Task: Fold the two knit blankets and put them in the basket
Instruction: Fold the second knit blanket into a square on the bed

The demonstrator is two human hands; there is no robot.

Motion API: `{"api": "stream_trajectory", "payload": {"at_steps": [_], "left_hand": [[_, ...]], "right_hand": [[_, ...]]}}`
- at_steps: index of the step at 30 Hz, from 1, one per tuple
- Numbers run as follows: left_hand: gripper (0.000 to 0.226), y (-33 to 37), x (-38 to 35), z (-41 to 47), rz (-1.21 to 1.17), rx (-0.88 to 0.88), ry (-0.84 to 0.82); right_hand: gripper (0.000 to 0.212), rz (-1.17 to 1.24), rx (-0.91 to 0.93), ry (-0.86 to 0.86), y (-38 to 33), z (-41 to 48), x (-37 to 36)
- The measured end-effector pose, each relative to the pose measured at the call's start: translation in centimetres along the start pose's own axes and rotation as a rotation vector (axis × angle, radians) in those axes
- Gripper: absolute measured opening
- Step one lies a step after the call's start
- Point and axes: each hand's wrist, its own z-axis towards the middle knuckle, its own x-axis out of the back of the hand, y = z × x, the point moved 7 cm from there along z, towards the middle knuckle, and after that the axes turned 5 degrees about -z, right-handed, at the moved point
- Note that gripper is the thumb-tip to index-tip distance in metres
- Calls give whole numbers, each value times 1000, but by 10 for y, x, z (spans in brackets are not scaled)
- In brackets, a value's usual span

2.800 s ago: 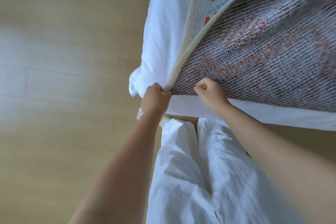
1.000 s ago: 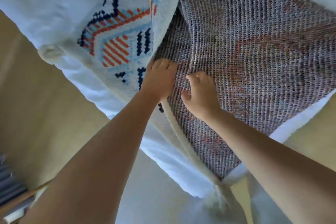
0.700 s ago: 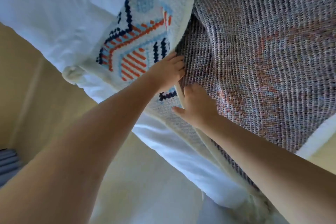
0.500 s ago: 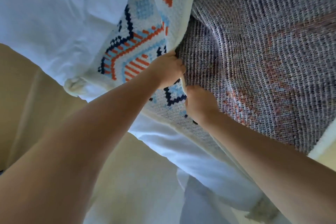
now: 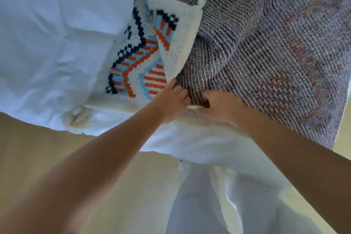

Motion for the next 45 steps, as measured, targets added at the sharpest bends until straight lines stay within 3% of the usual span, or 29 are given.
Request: {"api": "stream_trajectory", "payload": {"at_steps": [4, 6, 8, 10, 12, 14, 15, 17, 21, 23, 26, 29, 33, 36, 38, 40, 43, 45], "left_hand": [[34, -52, 11, 10, 127, 106, -122], [26, -73, 27, 11, 180, 170, -120], [17, -77, 28, 6, 191, 189, -231], [16, -64, 11, -5, 122, 191, -370], [16, -49, -9, -18, -58, 210, -382], [23, -48, -26, -36, -236, 328, -412], [26, -50, -29, -41, -244, 326, -416], [27, -64, -23, -44, -251, 297, -396], [19, -121, 16, -32, -512, 399, -241], [15, -157, 32, -25, -573, 488, -117], [20, -220, 39, -29, -653, 727, 52], [28, -268, 8, -37, -848, 960, 28], [36, -274, -37, -32, -1081, 924, -123], [29, -286, -54, -33, -1239, 938, -17], [39, -297, -54, -26, -1326, 887, 52], [48, -303, -54, -16, -1430, 821, 35], [31, -305, -53, -5, -1555, 776, -56], [24, -302, -54, -3, -1631, 771, -100]], "right_hand": [[32, 116, -29, 163, -33, 26, 27], [33, 124, -1, 140, -53, 37, 25], [30, 102, 16, 110, -66, 44, 15], [24, 56, 68, 45, -77, 42, 2], [14, 38, 140, -52, -80, 35, -9], [26, 130, 124, -127, -76, 32, -7], [22, 246, 76, -153, -73, 34, -1], [14, 515, -7, -63, -71, 52, 27], [48, 873, -245, 305, -66, 98, 96], [63, 808, -304, 337, -71, 125, 110], [51, 423, -217, 205, -92, 160, 108], [37, 409, -107, -43, -119, 171, 86], [37, 573, 36, -69, -160, 166, 73], [41, 437, 120, -339, -178, 166, 56], [36, 431, 45, -393, -172, 172, 61], [24, 602, -143, -139, -152, 187, 91], [21, 675, -376, 426, -117, 211, 152], [27, 533, -430, 442, -113, 233, 169]]}}
